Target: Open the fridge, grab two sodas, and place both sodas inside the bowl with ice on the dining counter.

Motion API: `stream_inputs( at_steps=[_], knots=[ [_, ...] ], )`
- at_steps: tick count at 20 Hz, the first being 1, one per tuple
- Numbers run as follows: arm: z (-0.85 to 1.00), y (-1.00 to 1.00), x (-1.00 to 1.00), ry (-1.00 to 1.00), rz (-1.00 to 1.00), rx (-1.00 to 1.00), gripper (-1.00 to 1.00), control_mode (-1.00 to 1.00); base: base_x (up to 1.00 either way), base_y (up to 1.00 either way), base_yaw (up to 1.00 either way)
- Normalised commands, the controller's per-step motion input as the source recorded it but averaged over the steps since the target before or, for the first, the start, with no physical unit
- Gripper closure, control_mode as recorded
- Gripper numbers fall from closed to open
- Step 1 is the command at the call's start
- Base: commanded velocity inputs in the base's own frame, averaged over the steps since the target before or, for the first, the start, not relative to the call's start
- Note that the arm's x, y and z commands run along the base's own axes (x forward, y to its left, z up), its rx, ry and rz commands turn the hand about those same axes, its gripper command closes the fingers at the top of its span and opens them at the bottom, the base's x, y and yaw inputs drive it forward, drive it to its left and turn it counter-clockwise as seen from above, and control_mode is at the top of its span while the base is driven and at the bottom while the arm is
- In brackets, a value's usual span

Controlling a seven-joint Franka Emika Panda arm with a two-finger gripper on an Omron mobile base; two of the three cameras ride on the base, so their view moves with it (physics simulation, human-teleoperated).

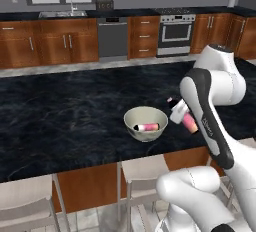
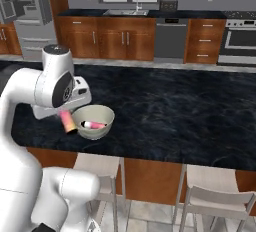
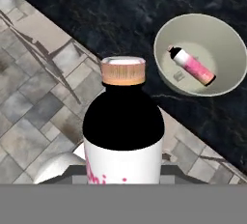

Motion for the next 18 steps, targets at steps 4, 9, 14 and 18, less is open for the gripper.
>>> stream_inputs(
  at_steps=[4, 9, 14, 18],
  knots=[
    [-0.14, 0.0, 0.45, 0.0, 0.46, -0.16, 1.0, -1.0, 0.0, 0.0, 0.0],
    [-0.31, 0.02, 0.29, 0.01, 0.35, -0.08, 1.0, -1.0, 0.0, 0.0, 0.0],
    [-0.14, 0.22, 0.38, 0.03, 0.16, -0.07, 1.0, -1.0, 0.0, 0.0, 0.0],
    [-0.03, 0.29, 0.36, 0.04, 0.0, -0.07, 1.0, -1.0, 0.0, 0.0, 0.0]
  ],
)
